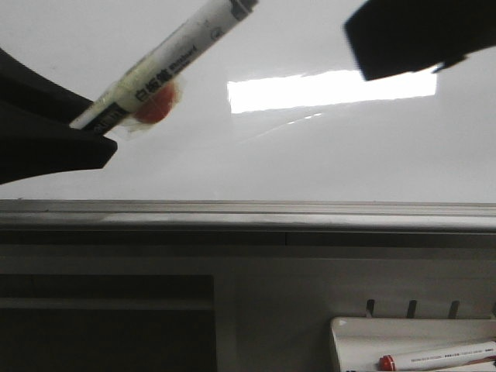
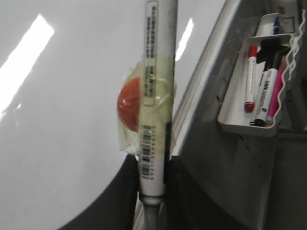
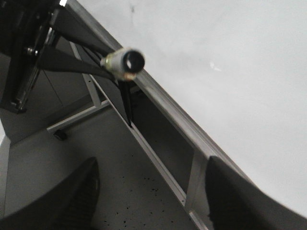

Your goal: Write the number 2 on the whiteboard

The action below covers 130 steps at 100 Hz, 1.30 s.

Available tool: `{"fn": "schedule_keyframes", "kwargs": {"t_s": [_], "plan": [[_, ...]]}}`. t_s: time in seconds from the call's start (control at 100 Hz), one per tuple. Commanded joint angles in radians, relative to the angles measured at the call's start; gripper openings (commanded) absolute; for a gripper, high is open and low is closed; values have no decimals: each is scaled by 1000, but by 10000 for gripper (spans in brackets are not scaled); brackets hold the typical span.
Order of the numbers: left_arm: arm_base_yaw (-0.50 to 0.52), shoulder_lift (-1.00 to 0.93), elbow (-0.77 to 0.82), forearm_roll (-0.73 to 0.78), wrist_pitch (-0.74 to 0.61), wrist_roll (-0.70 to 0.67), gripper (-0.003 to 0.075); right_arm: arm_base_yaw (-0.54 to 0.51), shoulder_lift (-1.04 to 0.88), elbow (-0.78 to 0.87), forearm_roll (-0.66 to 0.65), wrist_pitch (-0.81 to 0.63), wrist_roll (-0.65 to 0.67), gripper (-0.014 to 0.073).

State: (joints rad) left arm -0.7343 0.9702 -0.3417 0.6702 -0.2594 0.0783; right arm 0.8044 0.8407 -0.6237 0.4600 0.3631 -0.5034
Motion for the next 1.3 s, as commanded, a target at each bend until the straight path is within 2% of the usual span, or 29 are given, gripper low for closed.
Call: {"fn": "schedule_keyframes", "kwargs": {"t_s": [0.0,0.22,0.36,0.46,0.55,0.62,0.74,0.88,0.95,1.13,1.2,1.29], "plan": [[-5,-8,-7,47,-130,-3,-20,38,44,-58,12,-110,-27,418],[-5,-9,-4,47,-135,-3,-20,124,158,-110,12,-172,-56,417],[-5,-9,-4,47,-133,-3,-20,141,202,-151,12,-184,-56,416],[-5,-9,-4,48,-133,-3,-20,144,218,-168,12,-189,-69,376],[-5,-9,-4,48,-133,-3,-20,146,222,-170,12,-194,-69,302],[-5,-9,-4,48,-137,-3,-20,146,224,-170,12,-183,-69,209],[-5,-9,-4,48,-146,-3,-20,146,224,-170,12,-162,-69,-78],[-5,-10,-6,23,-146,-3,-15,146,224,-170,12,-158,-69,-74],[-5,-15,-6,23,-149,-3,39,146,224,-170,12,-157,-69,-74],[-5,-63,-6,-15,-152,-3,386,146,224,-170,20,-176,-69,-74],[-5,-106,-6,-87,-120,-3,438,141,224,-170,20,-197,-69,-74],[-5,-184,-6,-168,-48,-3,442,118,224,-170,20,-230,-69,-73]]}}
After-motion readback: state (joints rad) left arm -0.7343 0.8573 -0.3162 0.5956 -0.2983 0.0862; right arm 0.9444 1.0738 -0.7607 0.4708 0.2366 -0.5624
